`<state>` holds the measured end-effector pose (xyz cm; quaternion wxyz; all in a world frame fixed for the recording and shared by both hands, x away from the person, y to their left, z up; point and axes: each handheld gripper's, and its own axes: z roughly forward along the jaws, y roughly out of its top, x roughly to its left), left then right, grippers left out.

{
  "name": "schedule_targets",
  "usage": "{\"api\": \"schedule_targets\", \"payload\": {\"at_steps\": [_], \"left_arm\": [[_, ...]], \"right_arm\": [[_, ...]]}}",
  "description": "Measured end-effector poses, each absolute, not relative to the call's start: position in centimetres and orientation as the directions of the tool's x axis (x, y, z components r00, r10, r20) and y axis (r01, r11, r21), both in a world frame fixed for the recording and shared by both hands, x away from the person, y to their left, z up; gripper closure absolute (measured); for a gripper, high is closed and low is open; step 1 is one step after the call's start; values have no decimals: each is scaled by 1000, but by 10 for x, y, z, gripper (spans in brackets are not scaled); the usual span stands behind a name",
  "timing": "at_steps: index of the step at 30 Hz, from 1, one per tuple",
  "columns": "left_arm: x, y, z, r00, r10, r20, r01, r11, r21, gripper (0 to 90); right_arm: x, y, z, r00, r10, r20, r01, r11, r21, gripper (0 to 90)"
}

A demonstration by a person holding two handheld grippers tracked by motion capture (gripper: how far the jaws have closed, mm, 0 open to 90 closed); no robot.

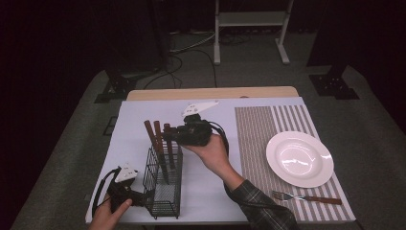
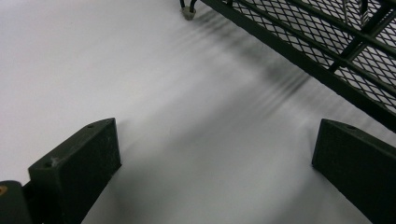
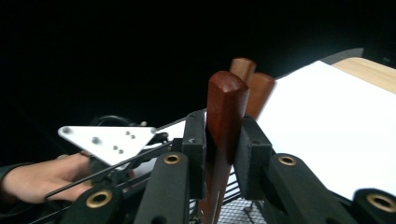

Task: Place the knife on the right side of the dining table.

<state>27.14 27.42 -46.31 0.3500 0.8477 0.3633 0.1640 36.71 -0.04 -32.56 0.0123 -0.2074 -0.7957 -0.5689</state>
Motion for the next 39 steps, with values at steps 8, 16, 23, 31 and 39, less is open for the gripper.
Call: {"api": "schedule_targets", "payload": {"at_steps": [8,16,23,31,39], "left_arm": [[271,274,-463,681,732,22,501,-488,714,0],[271,274,-463,682,731,21,503,-490,712,0],[271,274,-463,681,732,19,504,-487,713,0],[271,274,-463,682,731,21,503,-490,712,0],[271,274,-463,681,732,21,503,-490,712,0]], "right_arm": [[362,-1,-316,-923,300,242,321,247,914,785],[362,-5,-304,-923,313,224,302,229,926,789],[361,-12,-284,-926,315,210,279,194,940,790],[358,-20,-261,-928,314,201,259,157,953,792],[357,-31,-242,-924,330,192,243,120,963,794]]}}
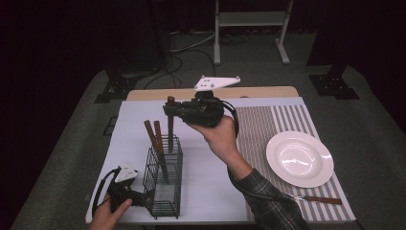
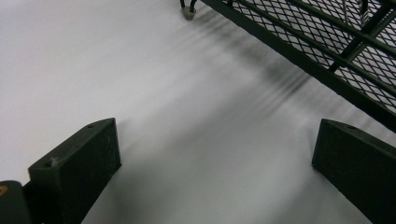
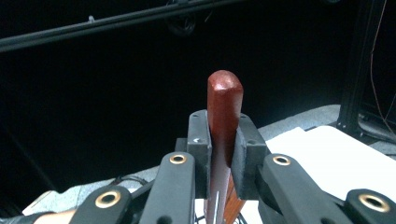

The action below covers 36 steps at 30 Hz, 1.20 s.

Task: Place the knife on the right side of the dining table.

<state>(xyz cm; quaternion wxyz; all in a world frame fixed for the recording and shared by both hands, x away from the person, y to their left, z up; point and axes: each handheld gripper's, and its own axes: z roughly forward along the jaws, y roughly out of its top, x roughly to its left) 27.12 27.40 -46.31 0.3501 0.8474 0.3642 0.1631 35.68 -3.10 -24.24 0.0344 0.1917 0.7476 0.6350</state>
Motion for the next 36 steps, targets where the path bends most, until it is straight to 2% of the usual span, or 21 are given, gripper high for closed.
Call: {"api": "schedule_targets", "payload": {"at_steps": [18,36], "left_arm": [[271,274,-463,681,732,22,502,-489,713,0],[271,274,-463,680,733,22,502,-487,714,0]], "right_arm": [[354,-73,-217,-900,404,166,210,66,976,797],[361,-120,-240,-842,513,167,239,78,968,796]]}}
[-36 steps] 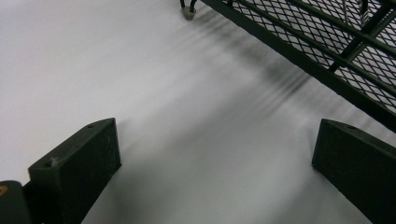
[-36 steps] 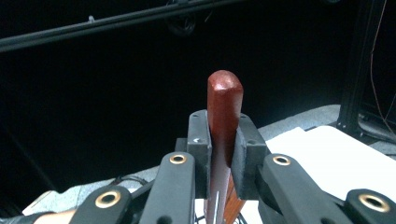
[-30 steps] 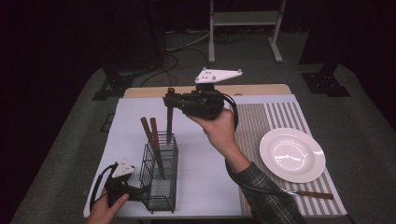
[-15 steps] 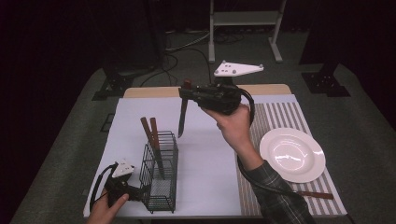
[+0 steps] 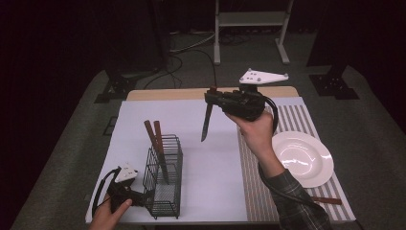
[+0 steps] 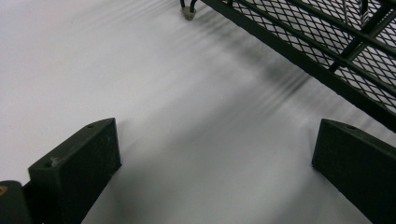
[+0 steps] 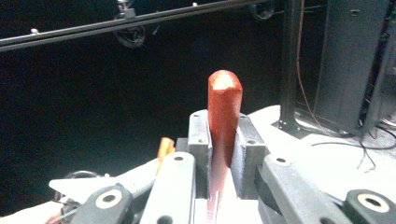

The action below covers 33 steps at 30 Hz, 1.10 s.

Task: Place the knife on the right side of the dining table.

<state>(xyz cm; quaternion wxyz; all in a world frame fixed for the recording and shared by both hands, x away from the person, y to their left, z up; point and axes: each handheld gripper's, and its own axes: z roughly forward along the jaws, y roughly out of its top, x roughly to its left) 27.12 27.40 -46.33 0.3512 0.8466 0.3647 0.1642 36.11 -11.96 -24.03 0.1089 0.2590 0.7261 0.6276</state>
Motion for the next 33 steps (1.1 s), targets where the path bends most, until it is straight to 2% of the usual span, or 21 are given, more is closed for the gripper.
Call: {"api": "schedule_targets", "payload": {"at_steps": [10,23,33], "left_arm": [[271,274,-463,681,732,24,501,-489,714,0],[271,274,-463,680,733,24,501,-488,715,0],[271,274,-463,680,733,24,500,-488,715,0]], "right_arm": [[369,-143,-259,-808,564,170,250,67,966,796],[384,-175,-284,-704,699,124,243,74,967,795],[396,-193,-296,-646,754,121,265,72,962,794]]}}
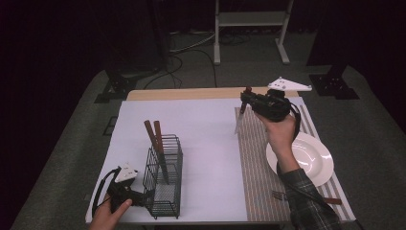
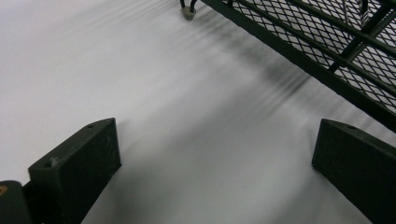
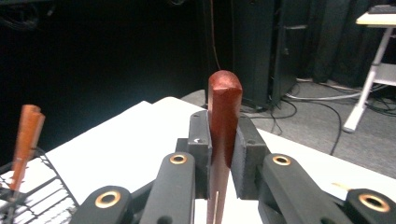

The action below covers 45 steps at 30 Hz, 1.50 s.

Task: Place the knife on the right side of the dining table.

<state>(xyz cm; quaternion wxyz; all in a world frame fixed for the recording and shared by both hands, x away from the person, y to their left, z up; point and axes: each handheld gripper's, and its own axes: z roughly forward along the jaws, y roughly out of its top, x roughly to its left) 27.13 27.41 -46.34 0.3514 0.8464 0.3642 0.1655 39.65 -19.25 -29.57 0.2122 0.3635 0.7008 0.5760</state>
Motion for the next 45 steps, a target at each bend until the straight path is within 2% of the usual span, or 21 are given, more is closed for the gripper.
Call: {"api": "schedule_targets", "payload": {"at_steps": [22,45], "left_arm": [[271,274,-463,680,733,23,501,-488,715,0],[271,274,-463,680,733,23,501,-488,715,0]], "right_arm": [[437,-227,-336,-493,857,149,333,29,942,796],[444,-235,-351,-459,871,178,349,-7,937,789]]}}
